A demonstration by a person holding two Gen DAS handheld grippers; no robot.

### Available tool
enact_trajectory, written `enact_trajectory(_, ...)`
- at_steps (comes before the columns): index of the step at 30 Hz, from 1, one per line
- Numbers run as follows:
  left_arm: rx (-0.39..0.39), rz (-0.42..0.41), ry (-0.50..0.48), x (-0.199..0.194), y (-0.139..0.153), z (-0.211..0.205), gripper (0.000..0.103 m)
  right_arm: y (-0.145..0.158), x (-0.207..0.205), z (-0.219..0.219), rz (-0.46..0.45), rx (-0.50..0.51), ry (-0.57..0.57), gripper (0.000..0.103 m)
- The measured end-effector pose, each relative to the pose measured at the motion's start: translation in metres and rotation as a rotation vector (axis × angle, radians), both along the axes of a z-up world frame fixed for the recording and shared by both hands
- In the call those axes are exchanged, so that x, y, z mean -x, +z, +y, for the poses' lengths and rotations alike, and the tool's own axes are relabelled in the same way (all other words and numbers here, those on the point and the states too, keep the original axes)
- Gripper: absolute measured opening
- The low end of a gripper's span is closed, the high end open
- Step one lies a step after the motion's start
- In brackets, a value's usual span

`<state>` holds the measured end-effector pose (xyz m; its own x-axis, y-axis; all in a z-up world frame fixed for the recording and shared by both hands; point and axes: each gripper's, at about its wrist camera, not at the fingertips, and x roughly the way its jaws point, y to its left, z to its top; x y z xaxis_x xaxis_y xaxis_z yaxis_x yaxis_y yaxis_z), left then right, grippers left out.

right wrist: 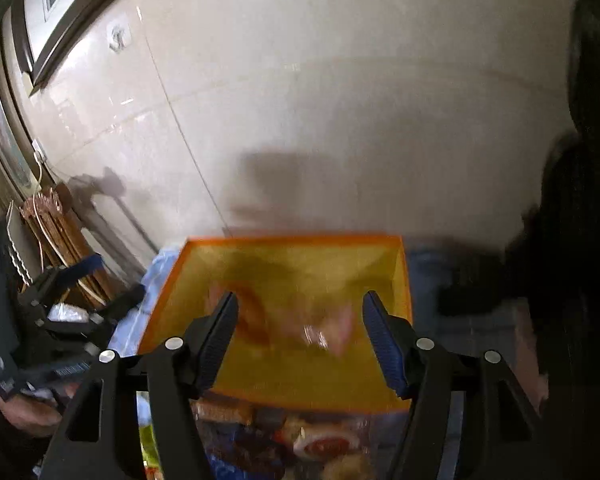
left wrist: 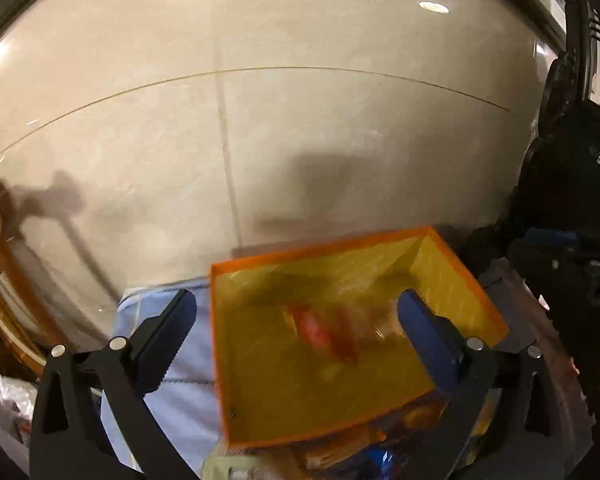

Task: Organize snacks
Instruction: 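Lift both bags and release them into the orange box with both tools, then grasp the yellow-green snack bag with the left tool while the right tool reaches the dark blue bag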

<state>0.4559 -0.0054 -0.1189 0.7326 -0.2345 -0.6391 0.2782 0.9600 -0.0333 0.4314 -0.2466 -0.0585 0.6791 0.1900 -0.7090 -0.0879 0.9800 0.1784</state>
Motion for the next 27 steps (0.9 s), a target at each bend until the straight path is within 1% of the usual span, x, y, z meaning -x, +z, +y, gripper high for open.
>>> enact_trajectory(2, 0.036, 0.001, 0.004, 0.022, -0.008, 0.02, 0.099, -0.009, 0.019, 0.008, 0.006, 0.01, 0.029, 0.066)
enact_trajectory(3, 0.04, 0.005, 0.005, 0.034, -0.013, 0.029, 0.099, -0.014, 0.032, 0.014, 0.008, 0.026, 0.037, 0.067)
enact_trajectory(7, 0.024, 0.008, 0.012, 0.084, -0.035, 0.067, 0.099, -0.037, 0.081, 0.042, 0.043, 0.012, 0.085, 0.069)
enact_trajectory(10, 0.029, 0.032, -0.004, 0.126, -0.054, 0.092, 0.099, -0.062, 0.121, 0.074, 0.089, 0.011, 0.132, 0.072)
enact_trajectory(14, 0.015, 0.076, -0.023, 0.173, -0.089, 0.118, 0.099, -0.086, 0.156, 0.101, 0.15, 0.0, 0.161, 0.072)
enact_trajectory(16, -0.001, 0.1, -0.02, 0.186, -0.105, 0.126, 0.099, -0.103, 0.165, 0.109, 0.189, -0.003, 0.165, 0.072)
enact_trajectory(19, -0.008, 0.113, 0.002, 0.193, -0.122, 0.127, 0.099, -0.117, 0.172, 0.115, 0.213, 0.006, 0.144, 0.072)
enact_trajectory(24, -0.035, 0.08, -0.024, 0.195, -0.134, 0.118, 0.098, -0.123, 0.169, 0.112, 0.221, 0.003, 0.091, 0.072)
enact_trajectory(27, -0.025, 0.068, -0.033, 0.196, -0.137, 0.12, 0.098, -0.122, 0.173, 0.106, 0.212, -0.006, 0.066, 0.072)
